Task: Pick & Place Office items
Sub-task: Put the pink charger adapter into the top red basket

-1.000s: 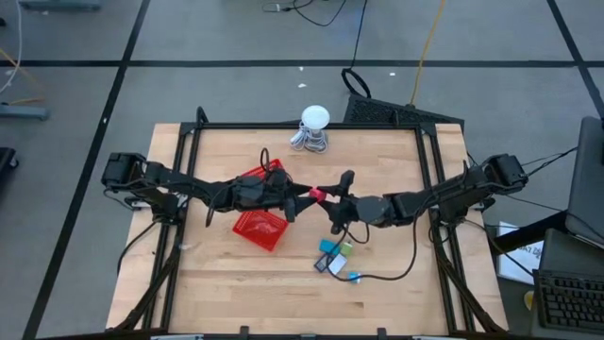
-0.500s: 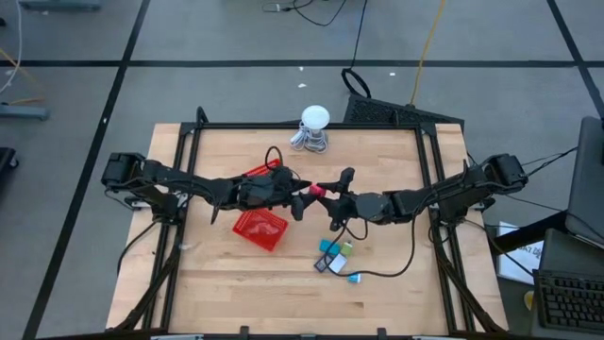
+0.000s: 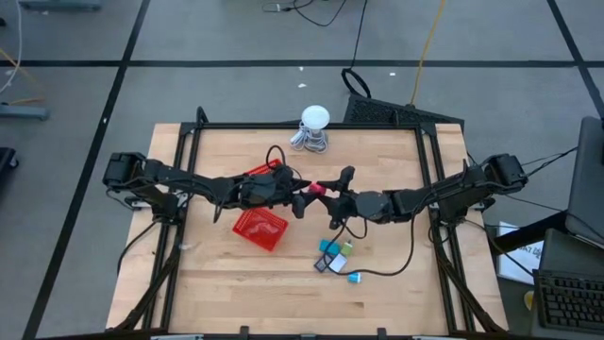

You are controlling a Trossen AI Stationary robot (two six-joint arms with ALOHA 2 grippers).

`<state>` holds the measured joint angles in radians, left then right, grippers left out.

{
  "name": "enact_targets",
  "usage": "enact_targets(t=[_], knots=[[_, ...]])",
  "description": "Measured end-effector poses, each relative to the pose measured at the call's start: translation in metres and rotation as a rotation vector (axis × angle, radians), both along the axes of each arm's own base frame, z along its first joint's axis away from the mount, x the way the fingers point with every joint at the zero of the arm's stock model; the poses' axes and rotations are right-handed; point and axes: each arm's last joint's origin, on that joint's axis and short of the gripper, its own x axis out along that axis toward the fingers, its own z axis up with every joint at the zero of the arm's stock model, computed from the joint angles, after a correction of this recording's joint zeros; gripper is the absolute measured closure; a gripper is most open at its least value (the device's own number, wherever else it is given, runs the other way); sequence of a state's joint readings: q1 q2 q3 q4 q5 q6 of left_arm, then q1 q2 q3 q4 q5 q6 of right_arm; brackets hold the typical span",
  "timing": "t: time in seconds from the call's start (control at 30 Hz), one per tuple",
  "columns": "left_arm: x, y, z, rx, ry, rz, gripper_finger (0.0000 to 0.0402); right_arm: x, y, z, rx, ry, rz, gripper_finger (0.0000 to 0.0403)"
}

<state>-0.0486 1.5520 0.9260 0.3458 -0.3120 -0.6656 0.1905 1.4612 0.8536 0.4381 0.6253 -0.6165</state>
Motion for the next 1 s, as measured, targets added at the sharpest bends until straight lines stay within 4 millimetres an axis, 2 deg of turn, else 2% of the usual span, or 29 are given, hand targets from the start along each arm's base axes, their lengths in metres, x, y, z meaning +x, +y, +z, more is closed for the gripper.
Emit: enact_targets(t=[0.63, 0.93, 1.0], knots=[[-0.0005, 0.0069, -0.0025, 0.027, 0.039, 0.003, 0.0226, -0.0003, 0.0004, -0.0003, -0.002, 0.002, -0.007, 0.0258], [-0.0005, 0.0102, -0.0025, 0.025, 0.039, 0.010, 0.0238, -0.0007, 0.0030, -0.0001, -0.001, 0.000, -0.003, 0.0258], [-0.0006, 0.0103, -0.0023, 0.041, 0.042, 0.006, 0.0240, -0.0007, 0.0031, -0.0002, 0.000, 0.000, -0.002, 0.0245]])
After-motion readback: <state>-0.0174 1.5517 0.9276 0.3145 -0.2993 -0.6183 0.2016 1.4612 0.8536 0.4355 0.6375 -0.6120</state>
